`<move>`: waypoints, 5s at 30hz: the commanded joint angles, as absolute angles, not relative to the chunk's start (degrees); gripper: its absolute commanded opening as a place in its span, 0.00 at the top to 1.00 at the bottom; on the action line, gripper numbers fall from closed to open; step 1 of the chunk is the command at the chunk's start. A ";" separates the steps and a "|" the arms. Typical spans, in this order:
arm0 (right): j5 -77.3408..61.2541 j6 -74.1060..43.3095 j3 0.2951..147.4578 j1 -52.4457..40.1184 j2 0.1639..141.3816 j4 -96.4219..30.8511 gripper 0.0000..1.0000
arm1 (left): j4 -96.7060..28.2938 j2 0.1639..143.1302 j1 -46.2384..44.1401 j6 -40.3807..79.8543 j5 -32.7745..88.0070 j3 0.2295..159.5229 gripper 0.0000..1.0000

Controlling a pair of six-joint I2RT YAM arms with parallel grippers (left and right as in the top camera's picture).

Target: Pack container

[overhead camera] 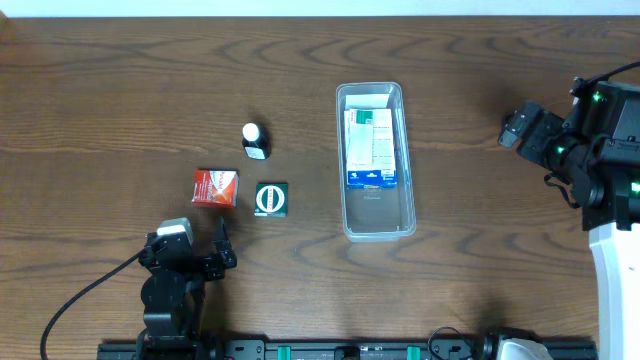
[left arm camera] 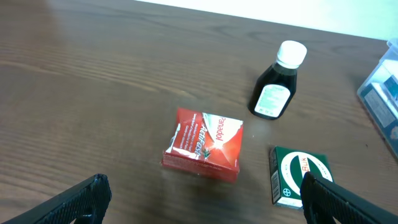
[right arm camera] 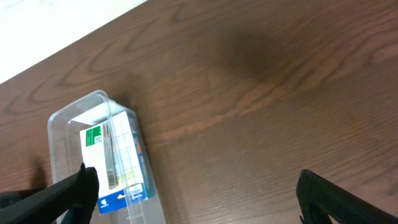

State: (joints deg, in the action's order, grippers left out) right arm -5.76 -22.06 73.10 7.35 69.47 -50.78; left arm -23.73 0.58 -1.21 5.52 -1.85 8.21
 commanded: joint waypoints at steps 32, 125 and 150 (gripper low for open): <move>-5.82 -22.68 73.17 7.64 69.60 -50.85 0.01 | -23.05 82.67 -1.17 11.49 19.03 64.53 0.02; -5.82 -22.68 73.17 7.64 69.60 -50.85 0.01 | -28.18 75.46 -15.14 5.10 -1.17 64.53 0.78; -5.82 -22.68 73.17 7.64 69.60 -50.85 0.01 | -34.24 63.46 -51.03 26.55 -13.21 64.53 0.78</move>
State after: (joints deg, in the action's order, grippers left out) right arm -5.78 -22.13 72.99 7.40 69.65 -50.83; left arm -34.57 62.41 -49.23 21.10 -7.81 63.61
